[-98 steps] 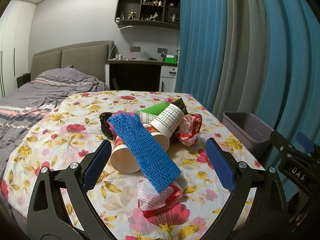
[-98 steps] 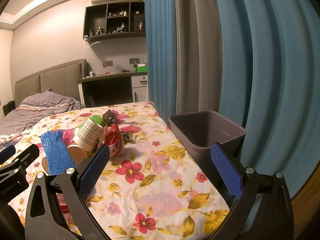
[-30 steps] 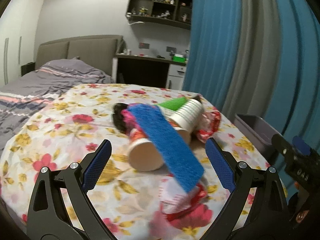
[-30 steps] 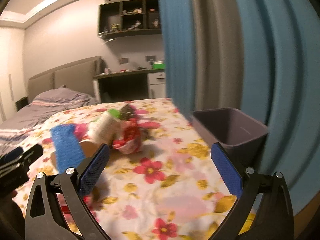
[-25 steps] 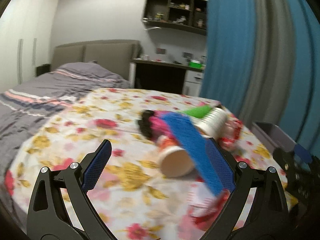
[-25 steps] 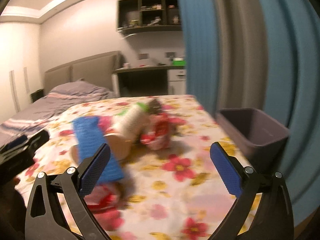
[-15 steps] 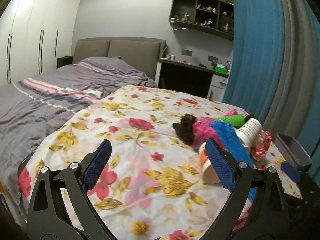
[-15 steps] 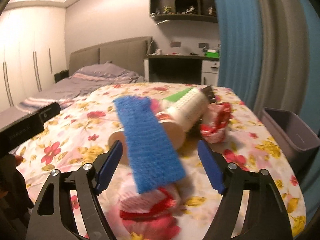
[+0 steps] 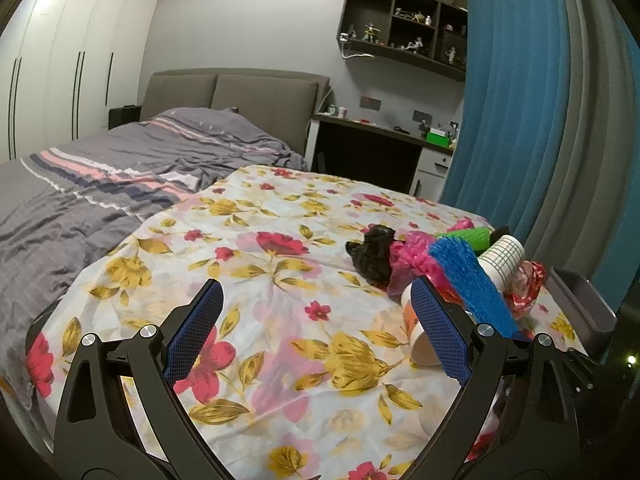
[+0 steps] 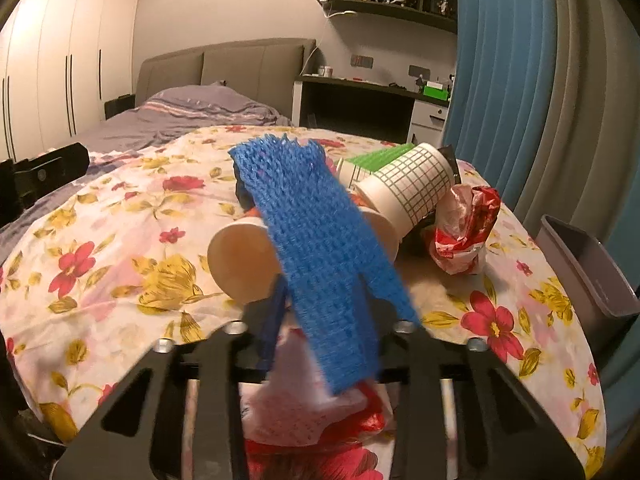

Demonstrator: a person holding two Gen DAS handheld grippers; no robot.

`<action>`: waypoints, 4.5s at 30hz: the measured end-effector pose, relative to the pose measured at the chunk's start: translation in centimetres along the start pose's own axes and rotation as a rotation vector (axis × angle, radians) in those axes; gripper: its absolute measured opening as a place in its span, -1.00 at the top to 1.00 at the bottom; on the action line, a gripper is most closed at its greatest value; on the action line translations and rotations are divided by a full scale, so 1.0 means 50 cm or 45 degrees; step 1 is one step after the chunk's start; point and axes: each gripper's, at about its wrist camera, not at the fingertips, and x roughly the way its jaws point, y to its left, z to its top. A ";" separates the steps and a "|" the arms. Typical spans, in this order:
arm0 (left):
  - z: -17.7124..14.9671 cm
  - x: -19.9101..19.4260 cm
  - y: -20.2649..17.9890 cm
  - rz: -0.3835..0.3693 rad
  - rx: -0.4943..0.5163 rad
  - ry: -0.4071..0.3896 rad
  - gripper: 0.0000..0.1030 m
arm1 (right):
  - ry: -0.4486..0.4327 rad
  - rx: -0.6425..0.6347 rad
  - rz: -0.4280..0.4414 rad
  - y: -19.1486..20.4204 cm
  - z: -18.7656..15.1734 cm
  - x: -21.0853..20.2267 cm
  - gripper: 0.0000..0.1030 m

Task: Collect trash
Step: 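Grasp the blue mesh scrubber with the right tool while the left tool grasps the red-white wrapper, then carry both held items over the grey bin and open both tools, then move both open tools back over the trash pile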

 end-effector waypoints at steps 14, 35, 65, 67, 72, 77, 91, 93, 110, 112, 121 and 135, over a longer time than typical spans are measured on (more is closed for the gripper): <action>-0.036 -0.002 -0.080 -0.230 0.106 0.056 -0.81 | -0.140 0.162 -0.047 -0.111 0.001 -0.073 0.90; -0.152 0.085 -0.238 -0.542 0.280 0.525 0.27 | -0.263 0.309 -0.148 -0.250 -0.029 -0.185 0.91; 0.080 0.097 -0.734 -0.900 0.425 0.100 0.45 | -0.449 0.474 -0.517 -0.572 0.028 -0.249 0.91; 0.073 0.122 -0.772 -0.917 0.437 0.111 0.44 | -0.447 0.493 -0.529 -0.598 0.027 -0.239 0.91; 0.037 0.172 -0.844 -0.918 0.494 0.150 0.44 | -0.421 0.525 -0.545 -0.642 0.016 -0.199 0.91; 0.014 0.216 -0.884 -0.942 0.494 0.199 0.44 | -0.372 0.565 -0.547 -0.680 0.009 -0.157 0.91; -0.047 0.288 -0.934 -0.975 0.498 0.324 0.42 | -0.281 0.624 -0.517 -0.710 -0.013 -0.096 0.90; -0.052 0.295 -0.938 -0.982 0.493 0.344 0.42 | -0.264 0.632 -0.511 -0.714 -0.017 -0.088 0.90; -0.085 0.328 -0.957 -1.029 0.468 0.456 -0.27 | -0.231 0.665 -0.518 -0.741 -0.042 -0.084 0.31; -0.083 0.327 -0.948 -1.019 0.449 0.450 -0.39 | -0.234 0.673 -0.534 -0.744 -0.047 -0.092 0.19; -0.056 0.291 -0.871 -0.865 0.396 0.374 -0.84 | -0.315 0.671 -0.580 -0.721 -0.040 -0.142 -0.64; -0.007 0.170 -0.681 -0.679 0.351 0.206 -0.88 | -0.373 0.631 -0.558 -0.628 -0.024 -0.207 -0.74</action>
